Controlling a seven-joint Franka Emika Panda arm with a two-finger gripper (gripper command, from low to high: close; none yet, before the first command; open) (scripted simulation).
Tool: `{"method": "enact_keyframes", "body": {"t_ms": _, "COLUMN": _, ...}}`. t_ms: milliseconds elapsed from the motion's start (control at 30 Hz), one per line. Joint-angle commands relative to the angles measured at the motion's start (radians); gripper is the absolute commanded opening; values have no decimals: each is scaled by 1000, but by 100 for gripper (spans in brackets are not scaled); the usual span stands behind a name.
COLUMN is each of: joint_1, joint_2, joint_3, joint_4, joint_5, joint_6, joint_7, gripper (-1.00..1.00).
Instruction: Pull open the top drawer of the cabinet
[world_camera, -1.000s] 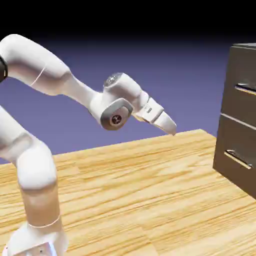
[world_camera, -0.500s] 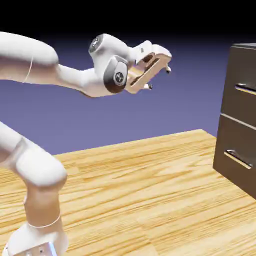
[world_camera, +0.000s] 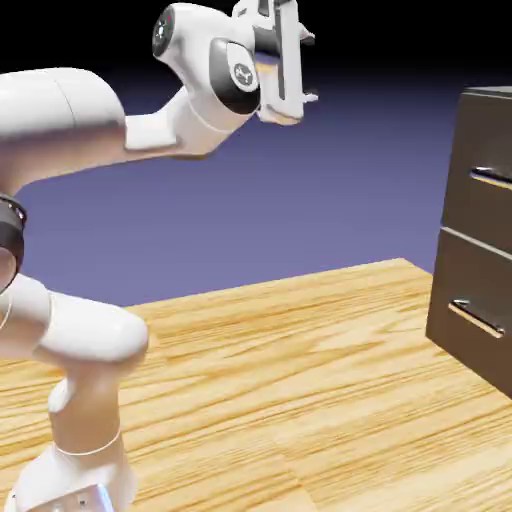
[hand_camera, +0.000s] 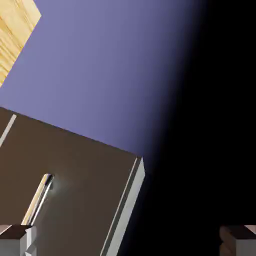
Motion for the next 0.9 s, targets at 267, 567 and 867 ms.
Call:
{"method": "enact_keyframes", "body": {"t_ms": 267, "joint_1": 248, "joint_2": -102, "joint_3": -159, "joint_4": 147, "joint_5": -316, "joint_6": -58, "joint_7": -391, "gripper": 100}}
{"method": "enact_keyframes", "body": {"t_ms": 567, "joint_1": 497, "joint_2": -203, "joint_3": -318, "joint_4": 295, "joint_5": -632, "joint_6": -115, "joint_7": -783, "gripper": 100}}
{"method": "enact_keyframes", "body": {"t_ms": 867, "joint_1": 745, "joint_2": -305, "joint_3": -477, "joint_4": 442, "joint_5": -948, "joint_6": -173, "joint_7": -1174, "gripper": 100}}
